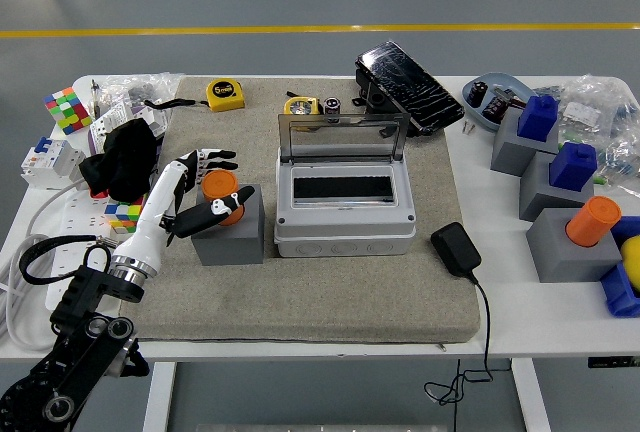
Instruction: Fetch the battery,place it into the box,close the lid of the box
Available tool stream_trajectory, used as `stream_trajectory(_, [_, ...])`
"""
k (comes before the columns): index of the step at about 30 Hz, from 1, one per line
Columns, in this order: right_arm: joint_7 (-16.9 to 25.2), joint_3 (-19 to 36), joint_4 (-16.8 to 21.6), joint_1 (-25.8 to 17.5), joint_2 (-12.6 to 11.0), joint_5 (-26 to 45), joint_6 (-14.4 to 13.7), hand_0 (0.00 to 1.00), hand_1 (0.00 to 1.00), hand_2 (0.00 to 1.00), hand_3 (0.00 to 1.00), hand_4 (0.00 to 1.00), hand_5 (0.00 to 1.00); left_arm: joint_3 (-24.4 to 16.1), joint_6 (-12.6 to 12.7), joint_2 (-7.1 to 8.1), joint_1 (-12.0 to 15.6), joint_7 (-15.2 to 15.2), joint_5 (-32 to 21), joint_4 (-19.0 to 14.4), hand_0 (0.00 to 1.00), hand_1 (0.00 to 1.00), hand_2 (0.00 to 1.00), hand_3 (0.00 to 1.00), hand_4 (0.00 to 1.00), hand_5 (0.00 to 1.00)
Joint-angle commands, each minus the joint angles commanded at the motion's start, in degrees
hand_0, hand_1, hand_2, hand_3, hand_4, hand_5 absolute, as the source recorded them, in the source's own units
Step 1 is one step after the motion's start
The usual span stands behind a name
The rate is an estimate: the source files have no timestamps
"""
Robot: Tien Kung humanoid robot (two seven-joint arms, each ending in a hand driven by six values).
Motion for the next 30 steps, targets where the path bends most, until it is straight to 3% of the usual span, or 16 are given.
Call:
stream_trajectory(3, [0.0, 0.0, 0.0, 0.0, 0.0, 0.0, 0.0, 0.640, 0.666, 0.675, 0.608, 0.992, 0.600, 0.7, 0.4, -0.07, -0.3, -0.8, -0.4, 0.8, 0.555, 0.654, 0.671, 0.696, 0.998, 0.271])
stream_trajectory(4, [0.0, -0.1, 0.0, 0.0, 0.0, 0.1, 0.0, 0.641, 0.666, 0.675, 0.607, 0.992, 0.600, 1.1, 0.7, -0.16, -0.4, -1.3, -0.7, 1.3, 0.552, 0.640, 0.659, 0.672, 0.998, 0.195])
stream_trajectory(9, [0.0, 0.0, 0.0, 0.0, 0.0, 0.0, 0.0, 0.641, 0.666, 0.675, 0.607, 0.992, 0.600, 2.5, 1.5, -0.57, -0.9, -3.3, -2.2, 2.9, 0.552, 0.640, 0.659, 0.672, 0.998, 0.195])
stream_trajectory(10, [0.0, 0.0, 0.0, 0.0, 0.0, -0.1, 0.0, 0.641, 0.666, 0.674, 0.607, 0.992, 0.600, 2.8, 1.7, -0.63, -1.0, -3.7, -2.5, 3.2, 0.524, 0.616, 0.594, 0.642, 0.998, 0.131])
stream_trajectory(15, [-0.1, 0.1, 0.0, 0.1, -0.1, 0.0, 0.0, 0.641, 0.666, 0.674, 0.607, 0.992, 0.600, 4.0, 2.7, -0.89, -1.8, -5.8, -4.6, 4.3, 0.524, 0.616, 0.594, 0.642, 0.998, 0.131])
stream_trajectory(16, [-0.1, 0.0, 0.0, 0.1, -0.1, 0.1, 0.0, 0.643, 0.666, 0.675, 0.607, 0.992, 0.600, 4.2, 2.8, -0.98, -1.9, -6.1, -5.1, 4.6, 0.413, 0.506, 0.508, 0.578, 0.998, 0.073])
stream_trajectory(21, [-0.1, -0.1, 0.0, 0.1, -0.1, 0.1, 0.0, 0.643, 0.666, 0.675, 0.607, 0.992, 0.600, 5.2, 3.4, -1.53, -2.9, -7.4, -7.6, 6.2, 0.413, 0.506, 0.508, 0.578, 0.998, 0.073])
stream_trajectory(22, [-0.1, -0.2, 0.0, 0.1, -0.1, 0.2, 0.0, 0.641, 0.666, 0.674, 0.608, 0.992, 0.601, 5.4, 3.5, -1.62, -3.0, -7.7, -8.2, 6.5, 0.316, 0.407, 0.423, 0.486, 0.998, 0.024])
stream_trajectory(27, [-0.1, -0.2, 0.0, 0.1, -0.2, 0.2, 0.0, 0.641, 0.666, 0.674, 0.608, 0.992, 0.601, 6.8, 4.4, -2.12, -3.6, -9.9, -11.9, 7.9, 0.316, 0.407, 0.423, 0.486, 0.998, 0.024])
stream_trajectory(28, [-0.1, -0.2, 0.0, 0.1, -0.2, 0.2, 0.0, 0.640, 0.666, 0.675, 0.608, 0.992, 0.601, 7.0, 4.5, -2.23, -3.7, -10.3, -12.6, 8.1, 0.232, 0.310, 0.378, 0.437, 0.997, 0.002])
stream_trajectory(30, [-0.1, -0.1, 0.0, 0.1, -0.2, 0.0, 0.0, 0.640, 0.666, 0.675, 0.608, 0.992, 0.601, 7.4, 4.9, -2.47, -4.1, -11.2, -13.9, 8.7, 0.232, 0.310, 0.378, 0.437, 0.997, 0.002])
